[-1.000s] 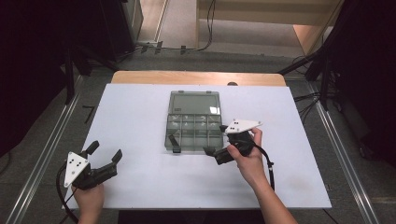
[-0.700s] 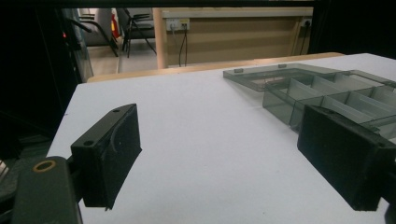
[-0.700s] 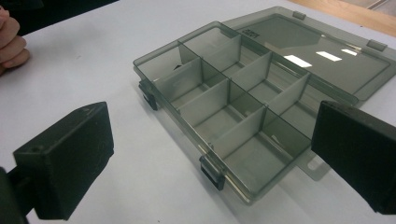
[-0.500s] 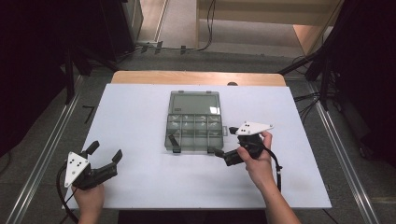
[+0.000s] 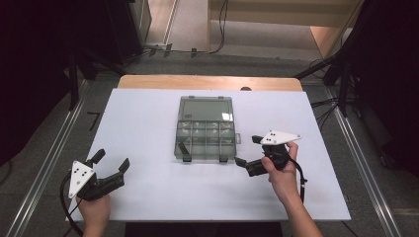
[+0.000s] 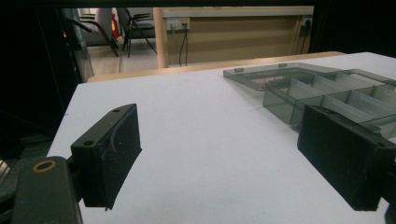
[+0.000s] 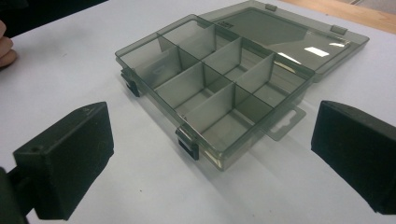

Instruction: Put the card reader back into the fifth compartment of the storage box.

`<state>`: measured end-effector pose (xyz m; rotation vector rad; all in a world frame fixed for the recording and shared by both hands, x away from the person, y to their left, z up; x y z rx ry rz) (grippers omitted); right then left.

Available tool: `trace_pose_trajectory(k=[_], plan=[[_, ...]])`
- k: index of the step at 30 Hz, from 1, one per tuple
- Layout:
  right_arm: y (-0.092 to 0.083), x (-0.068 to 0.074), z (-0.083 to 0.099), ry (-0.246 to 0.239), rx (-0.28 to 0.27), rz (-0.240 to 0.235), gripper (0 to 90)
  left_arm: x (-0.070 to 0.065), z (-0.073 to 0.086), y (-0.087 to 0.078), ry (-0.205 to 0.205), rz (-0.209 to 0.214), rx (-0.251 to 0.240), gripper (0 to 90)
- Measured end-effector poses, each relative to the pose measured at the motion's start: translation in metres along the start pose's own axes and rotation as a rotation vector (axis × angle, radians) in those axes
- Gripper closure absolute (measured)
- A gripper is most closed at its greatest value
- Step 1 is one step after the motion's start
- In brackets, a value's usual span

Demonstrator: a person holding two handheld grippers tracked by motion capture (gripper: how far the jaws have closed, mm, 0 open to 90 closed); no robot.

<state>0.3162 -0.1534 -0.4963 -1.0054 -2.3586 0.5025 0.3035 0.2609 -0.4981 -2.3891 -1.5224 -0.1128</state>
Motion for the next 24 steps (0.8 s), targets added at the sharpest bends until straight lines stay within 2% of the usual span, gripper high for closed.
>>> trace_pose_trajectory(k=[24], plan=[[-0.031, -0.03, 0.02, 0.054, -0.039, 0.037, 0.0, 0.0, 0.0, 0.0, 0.004, -0.001, 0.003, 13.5]])
Point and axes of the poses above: each handheld gripper's, and its own axes: y roughly forward along the jaws, z roughly out of its underside, x roughly to its left, the point moved 8 cm from there along y, roughly forward along the jaws, and after that the axes turned 12 degrees about y, right-handed, at the moved point
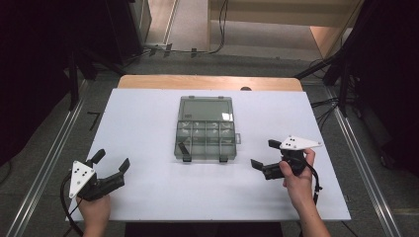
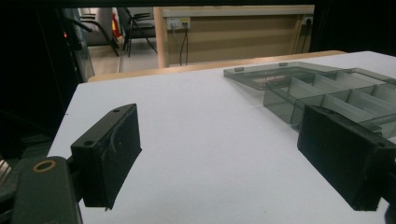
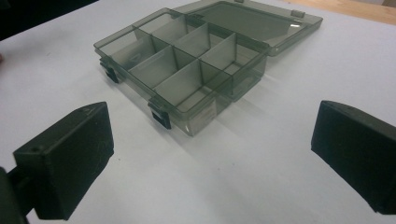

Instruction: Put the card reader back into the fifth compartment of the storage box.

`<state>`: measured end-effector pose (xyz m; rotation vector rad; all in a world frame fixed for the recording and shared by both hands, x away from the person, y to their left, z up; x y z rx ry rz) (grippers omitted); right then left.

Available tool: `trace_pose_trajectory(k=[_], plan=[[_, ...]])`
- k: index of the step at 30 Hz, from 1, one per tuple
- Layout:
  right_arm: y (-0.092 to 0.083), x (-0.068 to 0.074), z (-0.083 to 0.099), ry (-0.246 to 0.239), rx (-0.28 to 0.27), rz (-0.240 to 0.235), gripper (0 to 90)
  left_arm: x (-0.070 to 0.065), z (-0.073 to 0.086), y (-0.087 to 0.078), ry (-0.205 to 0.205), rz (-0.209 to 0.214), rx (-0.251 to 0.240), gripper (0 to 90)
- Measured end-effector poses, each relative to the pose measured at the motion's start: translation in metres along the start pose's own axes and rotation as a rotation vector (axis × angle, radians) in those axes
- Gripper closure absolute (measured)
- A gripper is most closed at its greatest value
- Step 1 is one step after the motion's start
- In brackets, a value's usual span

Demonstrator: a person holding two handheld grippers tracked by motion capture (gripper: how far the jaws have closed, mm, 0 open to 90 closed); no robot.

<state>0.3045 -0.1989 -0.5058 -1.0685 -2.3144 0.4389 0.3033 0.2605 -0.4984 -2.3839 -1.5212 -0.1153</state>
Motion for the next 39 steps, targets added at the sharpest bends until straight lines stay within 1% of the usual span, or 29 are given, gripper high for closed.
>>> trace_pose_trajectory(k=[7, 16, 18, 21, 27, 32, 33, 36, 38, 39], plan=[[-0.012, -0.012, 0.006, 0.02, -0.012, 0.017, 0.0, 0.0, 0.0, 0.0, 0.001, -0.001, -0.002, 13.5], [-0.025, -0.025, 0.013, 0.059, -0.032, 0.037, 0.0, 0.0, 0.0, 0.0, 0.003, -0.002, -0.002, 13.5], [-0.028, -0.028, 0.015, 0.06, -0.036, 0.042, 0.0, 0.0, 0.0, -0.001, 0.004, -0.002, -0.001, 13.5], [-0.032, -0.033, 0.017, 0.064, -0.045, 0.047, 0.0, 0.0, 0.0, -0.001, 0.004, -0.002, -0.002, 13.5], [-0.04, -0.041, 0.023, 0.088, -0.062, 0.052, 0.0, 0.0, 0.0, -0.001, 0.005, -0.002, -0.002, 13.5], [-0.044, -0.047, 0.027, 0.087, -0.076, 0.055, 0.0, -0.001, 0.0, -0.001, 0.004, -0.001, -0.004, 13.5], [-0.045, -0.048, 0.028, 0.092, -0.079, 0.054, 0.0, -0.001, 0.0, -0.001, 0.004, -0.001, -0.004, 13.5], [-0.048, -0.052, 0.031, 0.081, -0.091, 0.055, 0.0, 0.0, -0.001, -0.001, 0.003, 0.001, -0.005, 13.5], [-0.049, -0.054, 0.035, 0.086, -0.09, 0.052, 0.0, -0.001, -0.001, -0.001, 0.004, 0.004, -0.009, 13.5], [-0.05, -0.055, 0.036, 0.077, -0.094, 0.055, 0.0, -0.001, -0.001, -0.001, 0.003, 0.003, -0.007, 13.5]])
Point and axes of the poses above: each handheld gripper's, and its own axes: y roughly forward along the jaws, z roughly out of its underside, x roughly to its left, the point moved 8 cm from there along y, roughly forward along the jaws, and after that the axes turned 12 degrees about y, right-handed, at the moved point
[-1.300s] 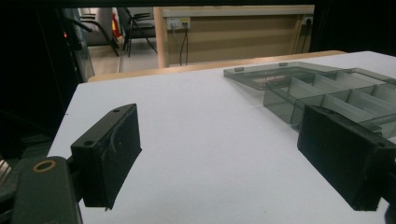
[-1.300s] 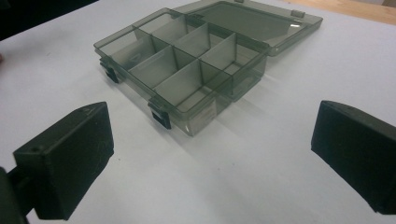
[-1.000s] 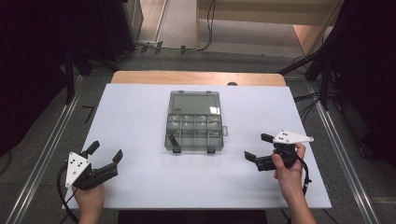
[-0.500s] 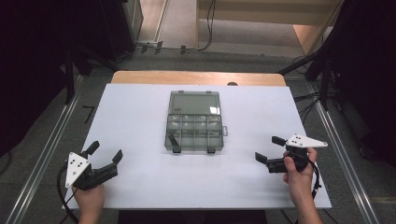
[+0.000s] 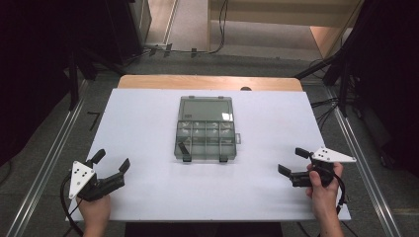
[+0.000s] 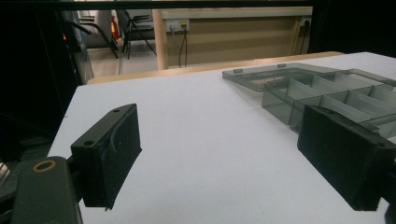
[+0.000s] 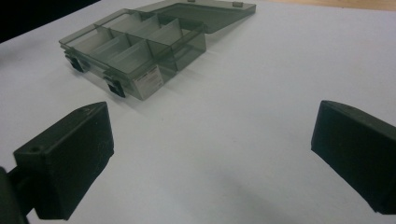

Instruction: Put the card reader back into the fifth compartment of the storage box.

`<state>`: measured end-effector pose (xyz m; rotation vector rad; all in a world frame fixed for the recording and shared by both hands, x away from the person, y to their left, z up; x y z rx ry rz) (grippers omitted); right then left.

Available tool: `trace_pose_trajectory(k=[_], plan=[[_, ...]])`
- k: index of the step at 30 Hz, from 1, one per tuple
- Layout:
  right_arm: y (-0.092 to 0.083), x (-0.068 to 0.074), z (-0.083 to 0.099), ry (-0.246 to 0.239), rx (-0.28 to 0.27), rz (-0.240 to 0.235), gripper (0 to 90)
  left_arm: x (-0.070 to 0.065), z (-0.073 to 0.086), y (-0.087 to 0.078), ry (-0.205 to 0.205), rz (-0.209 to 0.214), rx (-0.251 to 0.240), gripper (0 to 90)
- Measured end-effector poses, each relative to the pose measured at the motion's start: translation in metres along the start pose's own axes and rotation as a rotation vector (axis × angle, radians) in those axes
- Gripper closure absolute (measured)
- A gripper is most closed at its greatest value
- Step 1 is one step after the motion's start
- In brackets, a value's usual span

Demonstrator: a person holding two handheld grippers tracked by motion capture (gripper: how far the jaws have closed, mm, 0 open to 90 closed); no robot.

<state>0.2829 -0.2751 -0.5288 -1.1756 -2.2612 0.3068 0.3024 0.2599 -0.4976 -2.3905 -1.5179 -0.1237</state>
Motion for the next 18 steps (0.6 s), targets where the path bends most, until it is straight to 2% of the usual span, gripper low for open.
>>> trace_pose_trajectory(k=[18], plan=[[-0.02, -0.024, 0.012, 0.022, -0.062, 0.011, 0.0, 0.0, -0.001, 0.001, -0.002, 0.003, -0.004, 13.5]])
Point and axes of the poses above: each handheld gripper's, and its own axes: y roughly forward along the jaws, z roughly out of its underside, x roughly to its left, the point moved 8 cm from there along y, roughly forward along the jaws, and after that the axes turned 12 degrees about y, right-handed, at the moved point
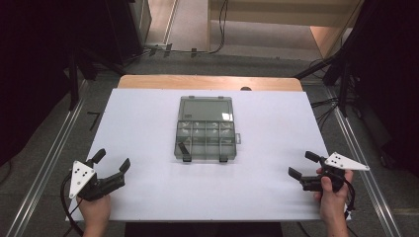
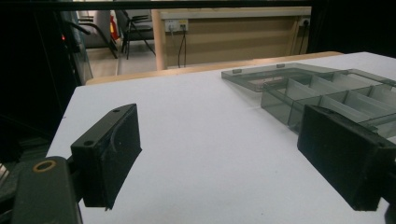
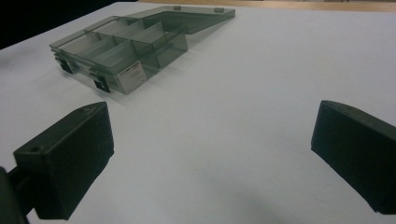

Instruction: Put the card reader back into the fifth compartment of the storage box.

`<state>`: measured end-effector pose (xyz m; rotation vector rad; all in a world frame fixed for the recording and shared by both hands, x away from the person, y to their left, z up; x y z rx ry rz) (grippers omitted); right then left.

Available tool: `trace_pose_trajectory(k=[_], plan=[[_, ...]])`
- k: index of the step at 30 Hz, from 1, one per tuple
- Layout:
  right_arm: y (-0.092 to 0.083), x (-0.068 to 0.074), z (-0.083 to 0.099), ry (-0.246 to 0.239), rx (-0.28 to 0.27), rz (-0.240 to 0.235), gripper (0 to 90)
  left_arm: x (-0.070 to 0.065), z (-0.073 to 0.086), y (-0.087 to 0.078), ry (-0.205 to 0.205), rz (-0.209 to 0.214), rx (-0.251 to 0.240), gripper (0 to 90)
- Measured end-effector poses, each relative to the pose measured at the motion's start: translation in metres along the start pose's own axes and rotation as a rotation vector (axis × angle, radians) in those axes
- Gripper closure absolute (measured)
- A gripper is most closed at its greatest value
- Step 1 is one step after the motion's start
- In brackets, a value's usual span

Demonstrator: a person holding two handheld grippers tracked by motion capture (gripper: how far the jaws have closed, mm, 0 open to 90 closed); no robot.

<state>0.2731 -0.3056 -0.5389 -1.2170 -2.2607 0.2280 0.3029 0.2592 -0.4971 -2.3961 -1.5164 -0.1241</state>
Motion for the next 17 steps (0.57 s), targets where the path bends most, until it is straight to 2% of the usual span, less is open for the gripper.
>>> trace_pose_trajectory(k=[10, 17], plan=[[-0.0034, -0.0073, 0.004, 0.003, -0.007, 0.015, 0.0, -0.0001, 0.0001, 0.0001, 0.002, 0.0, 0.002, 13.5], [-0.0032, -0.0072, 0.0042, 0.002, -0.005, 0.016, 0.0, -0.0003, 0.0002, 0.0004, 0.008, 0.002, 0.004, 13.5]])
Point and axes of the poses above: each handheld gripper's, and its own axes: y roughly forward along the jaws, z roughly out of its underside, x roughly to its left, the point moved 8 cm from there along y, roughly forward along the jaws, and after that the axes turned 12 degrees about y, right-handed, at the moved point
